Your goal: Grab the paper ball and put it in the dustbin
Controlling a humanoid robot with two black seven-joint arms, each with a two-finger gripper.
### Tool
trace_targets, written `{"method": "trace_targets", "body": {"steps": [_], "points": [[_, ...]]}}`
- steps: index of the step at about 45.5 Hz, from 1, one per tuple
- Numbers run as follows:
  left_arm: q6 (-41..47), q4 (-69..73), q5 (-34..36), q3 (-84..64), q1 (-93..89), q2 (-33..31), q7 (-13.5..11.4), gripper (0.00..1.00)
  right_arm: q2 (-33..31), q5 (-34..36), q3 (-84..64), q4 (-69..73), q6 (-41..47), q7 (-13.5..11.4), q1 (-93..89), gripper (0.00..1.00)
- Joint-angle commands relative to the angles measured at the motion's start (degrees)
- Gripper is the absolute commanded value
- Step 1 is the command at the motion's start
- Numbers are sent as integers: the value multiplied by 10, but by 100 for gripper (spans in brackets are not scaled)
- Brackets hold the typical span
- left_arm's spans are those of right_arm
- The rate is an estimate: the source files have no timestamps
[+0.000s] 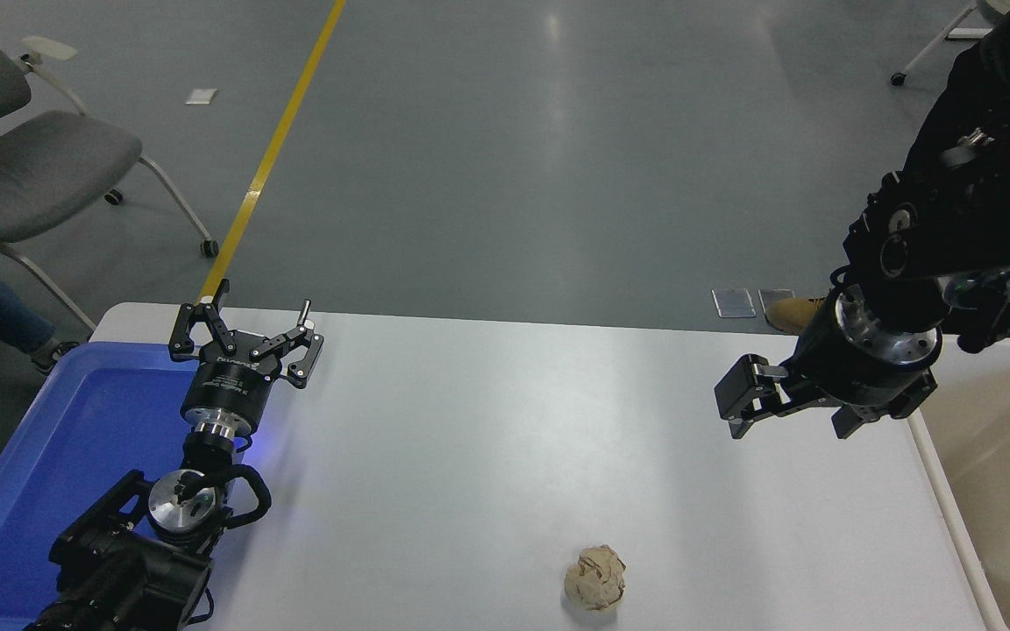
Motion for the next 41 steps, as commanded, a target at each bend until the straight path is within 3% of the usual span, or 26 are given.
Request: {"method": "trace_targets", "body": {"steps": [1,25,41], "points": [[0,0,0,0,0,0,0,99,25,21,25,-4,-11,0,-17,100],[0,0,0,0,0,0,0,99,104,53,84,-47,-173,-1,-186,100],[0,0,0,0,0,0,0,99,104,54,119,-79,-304,-2,-305,100]]}}
